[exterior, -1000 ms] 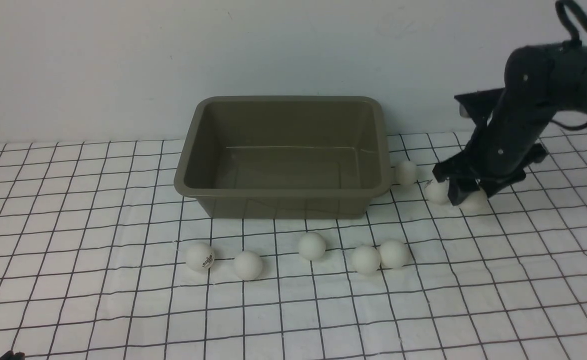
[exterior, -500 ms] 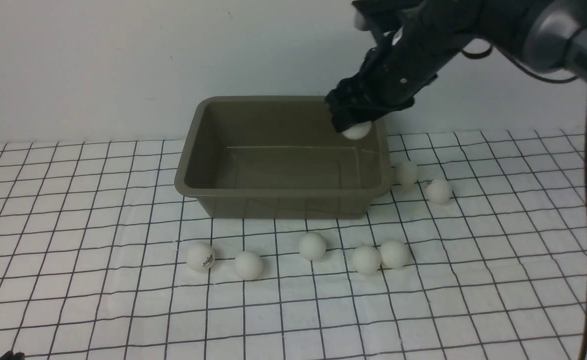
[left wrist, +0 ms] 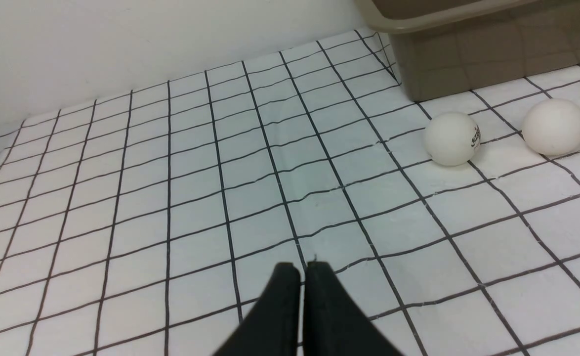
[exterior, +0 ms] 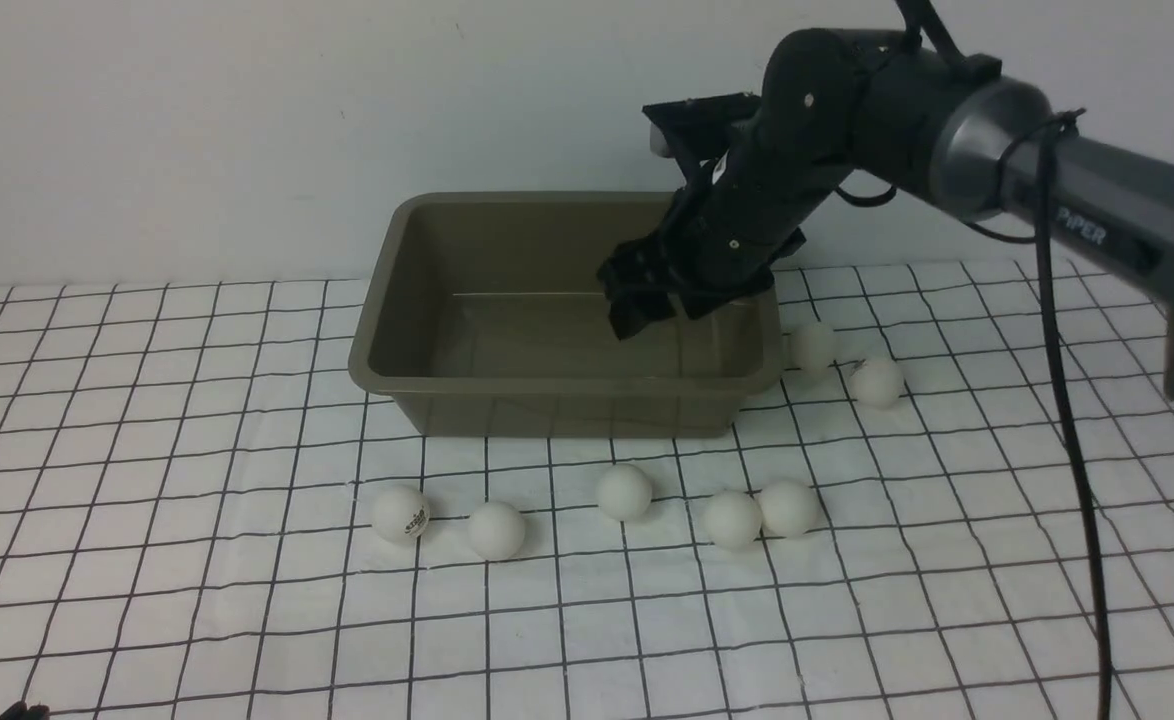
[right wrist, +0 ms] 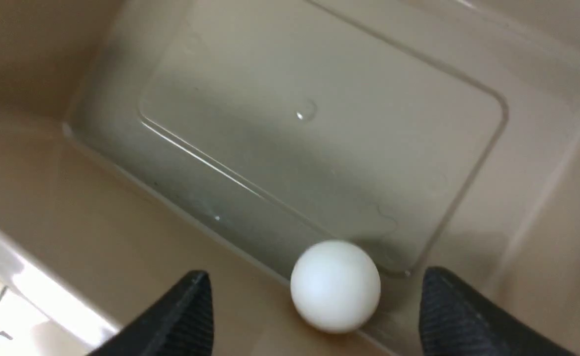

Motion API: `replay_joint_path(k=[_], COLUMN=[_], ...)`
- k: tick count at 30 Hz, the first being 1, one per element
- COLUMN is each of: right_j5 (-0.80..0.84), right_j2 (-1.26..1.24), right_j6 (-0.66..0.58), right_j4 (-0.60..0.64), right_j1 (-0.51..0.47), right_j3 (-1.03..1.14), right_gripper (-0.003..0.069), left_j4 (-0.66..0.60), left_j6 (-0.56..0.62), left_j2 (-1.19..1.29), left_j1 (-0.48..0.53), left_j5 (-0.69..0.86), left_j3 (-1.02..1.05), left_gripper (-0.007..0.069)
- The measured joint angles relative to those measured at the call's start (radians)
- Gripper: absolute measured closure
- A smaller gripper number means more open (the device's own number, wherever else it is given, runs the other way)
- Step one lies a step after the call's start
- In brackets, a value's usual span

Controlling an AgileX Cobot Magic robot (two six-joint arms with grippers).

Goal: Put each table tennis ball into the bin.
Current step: Use the right arm to put the table tennis ball into the box, then use the right arm to clamp the table tennis ball closest to it

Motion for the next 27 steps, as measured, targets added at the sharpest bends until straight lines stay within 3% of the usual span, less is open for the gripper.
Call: replay_joint_path(k=[3,6,11,20,27], right_j5=[0.055,0.156,0.197,0.201,0.199], right_j2=[0.000,0.000,0.000,0.000,0.000], right_j6=[0.006,0.032,0.089,0.098,0.071], right_j4=[-0.041,-0.157,-0.319,-0.277,-0.217], right_j1=[0.000,-0.016,-0.104,-0.236,-0.254], right_j3=[-0.059,-0.150,-0.181,-0.181,-0.132], right_gripper=[0.0148,0.0144,0.0145,0.0145,0.0145], left_j4=[0.000,0.000,0.000,0.000,0.000], left_j6=[0.000,0.000,0.000,0.000,0.000], left_j2=[0.000,0.000,0.000,0.000,0.000], left_j1=[0.000,0.000,0.000,0.000,0.000], left_j5=[0.000,0.000,0.000,0.000,0.000], left_j3=[0.000,0.000,0.000,0.000,0.000], left_gripper=[0.0629,0.0629,0.0629,0.0629,0.0629])
